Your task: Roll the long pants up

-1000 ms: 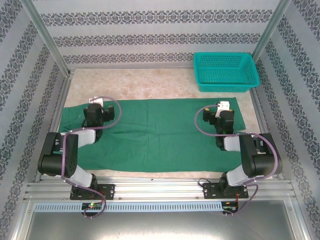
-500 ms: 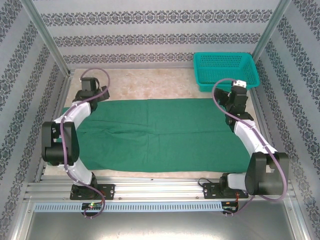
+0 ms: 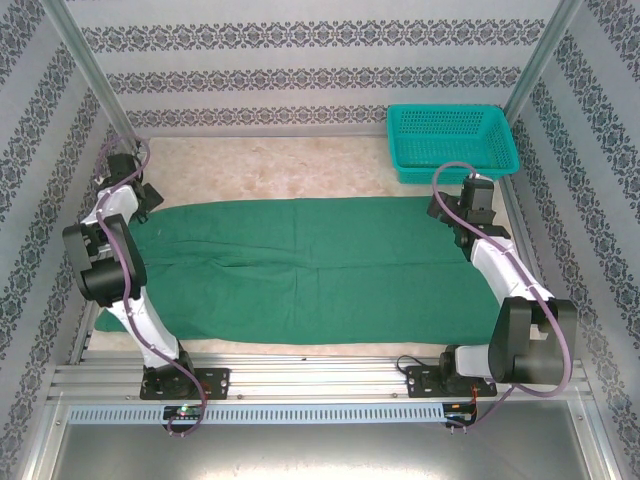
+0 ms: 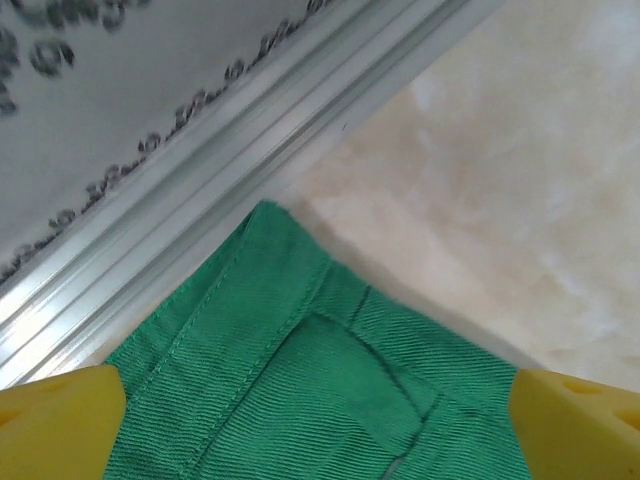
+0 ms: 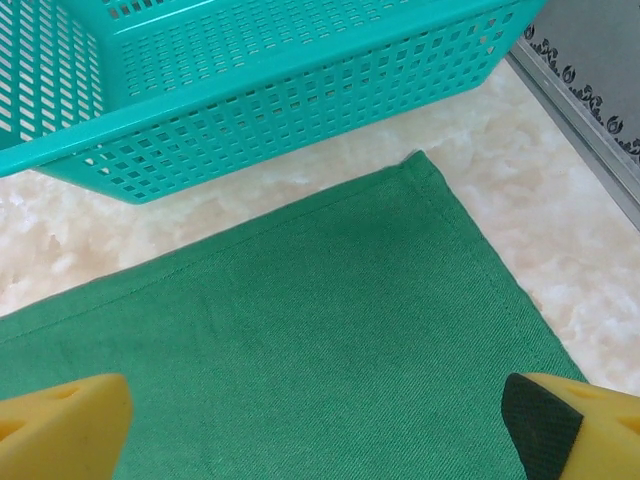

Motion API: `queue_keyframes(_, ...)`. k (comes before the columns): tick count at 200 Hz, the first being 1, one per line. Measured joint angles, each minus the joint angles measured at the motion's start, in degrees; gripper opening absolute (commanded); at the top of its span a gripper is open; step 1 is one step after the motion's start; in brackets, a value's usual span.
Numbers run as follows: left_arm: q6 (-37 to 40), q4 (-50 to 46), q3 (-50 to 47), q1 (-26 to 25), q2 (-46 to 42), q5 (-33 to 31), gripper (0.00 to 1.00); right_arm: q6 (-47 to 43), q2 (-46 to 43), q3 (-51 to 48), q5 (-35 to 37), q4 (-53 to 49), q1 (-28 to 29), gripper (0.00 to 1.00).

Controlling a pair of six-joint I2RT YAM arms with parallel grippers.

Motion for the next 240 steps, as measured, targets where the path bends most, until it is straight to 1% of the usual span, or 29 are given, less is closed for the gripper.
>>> queue_keyframes(29,-0.63,-1.86,0.37,1.42,3.67,1.33,0.97,1.05,1.68,0.00,-0.02,-0.07,0.00,0.98)
queue_keyframes(68,-2.93,-1.70,0.70,3.96,5.70,6.62,0.96,1.90,2.95,0.00,-0.02,-0.24,0.00,0.98)
queue_keyframes(111,-5.25,-1.51,6.56,5.22,9.77,10.71,0.96,1.88,3.82,0.76,0.00,-0.52,0.11,0.98)
queue_keyframes(141,-6.14,-1.44,9.55,5.20,11.74,12.41,0.93,1.90,4.96,1.86,-0.02,-0.50,0.42,0.98)
queue_keyframes(150,-6.14,-1.44,10.29,5.20,12.20,12.48,0.89,1.92,5.62,2.36,-0.02,-0.48,0.52,0.98)
queue_keyframes(168,-5.95,-2.08,10.95,5.20,12.50,12.20,0.76,2.08,6.91,3.02,0.00,-0.39,1.09,0.98)
queue_keyframes(176,-5.42,-2.84,11.21,5.16,12.57,11.74,0.74,2.16,7.65,3.39,-0.02,-0.35,1.27,0.98)
queue_keyframes(197,-4.35,-4.76,11.58,5.09,12.66,9.31,0.74,2.75,10.08,4.66,-0.17,-0.35,1.53,0.98)
queue_keyframes(210,-3.78,-5.75,11.63,5.05,12.68,7.98,0.81,3.43,11.26,5.40,-0.44,-0.39,1.55,0.98)
queue_keyframes(228,-3.13,-7.78,12.28,4.76,12.70,5.62,0.87,3.89,12.07,6.60,-0.63,-0.48,1.79,0.98)
queue_keyframes(240,-2.89,-8.00,12.37,4.39,12.55,3.78,0.89,3.98,12.07,7.34,-0.63,-0.55,2.01,0.98)
